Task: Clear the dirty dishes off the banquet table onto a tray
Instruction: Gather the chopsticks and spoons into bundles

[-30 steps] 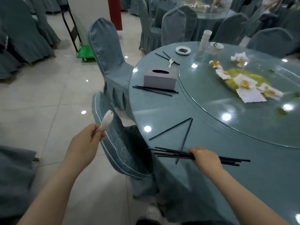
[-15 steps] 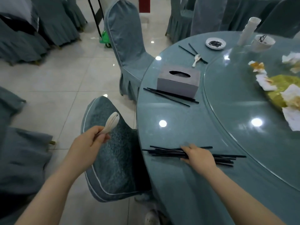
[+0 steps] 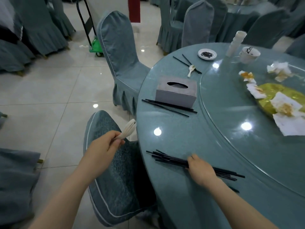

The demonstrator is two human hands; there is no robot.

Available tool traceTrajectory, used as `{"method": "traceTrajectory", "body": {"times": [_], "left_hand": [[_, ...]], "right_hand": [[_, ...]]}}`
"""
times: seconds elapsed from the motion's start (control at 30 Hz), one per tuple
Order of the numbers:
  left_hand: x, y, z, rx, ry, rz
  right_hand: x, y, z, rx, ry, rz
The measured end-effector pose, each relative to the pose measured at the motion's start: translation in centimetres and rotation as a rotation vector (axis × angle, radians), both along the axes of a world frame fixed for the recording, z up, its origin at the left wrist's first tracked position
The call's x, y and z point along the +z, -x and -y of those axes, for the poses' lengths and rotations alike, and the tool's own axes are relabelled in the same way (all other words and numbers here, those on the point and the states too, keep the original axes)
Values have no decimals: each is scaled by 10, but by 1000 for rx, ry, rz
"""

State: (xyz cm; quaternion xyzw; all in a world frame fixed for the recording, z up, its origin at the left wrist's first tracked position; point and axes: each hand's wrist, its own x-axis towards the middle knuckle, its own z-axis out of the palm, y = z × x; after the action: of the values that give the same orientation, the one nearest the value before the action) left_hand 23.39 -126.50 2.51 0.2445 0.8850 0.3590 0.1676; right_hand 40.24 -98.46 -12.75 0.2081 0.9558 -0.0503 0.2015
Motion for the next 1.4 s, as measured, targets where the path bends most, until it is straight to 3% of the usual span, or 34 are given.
{"method": "traceTrajectory", "body": {"times": [0.33, 0.53, 0.7, 1.17, 1.4], "left_hand": [[28, 52, 2, -194, -57, -66], [35, 79, -13, -236, -44, -80], [36, 108, -40, -184, -79, -89], [6, 145, -95, 28, -19, 5], [3, 144, -109, 61, 26, 23]], "right_hand": [[22, 6, 39, -68, -173, -77], [33, 38, 27, -132, -91, -118], [38, 80, -12, -161, -74, -180], [4, 226, -111, 186, -135, -226], [-1, 228, -120, 36, 30, -243]]}}
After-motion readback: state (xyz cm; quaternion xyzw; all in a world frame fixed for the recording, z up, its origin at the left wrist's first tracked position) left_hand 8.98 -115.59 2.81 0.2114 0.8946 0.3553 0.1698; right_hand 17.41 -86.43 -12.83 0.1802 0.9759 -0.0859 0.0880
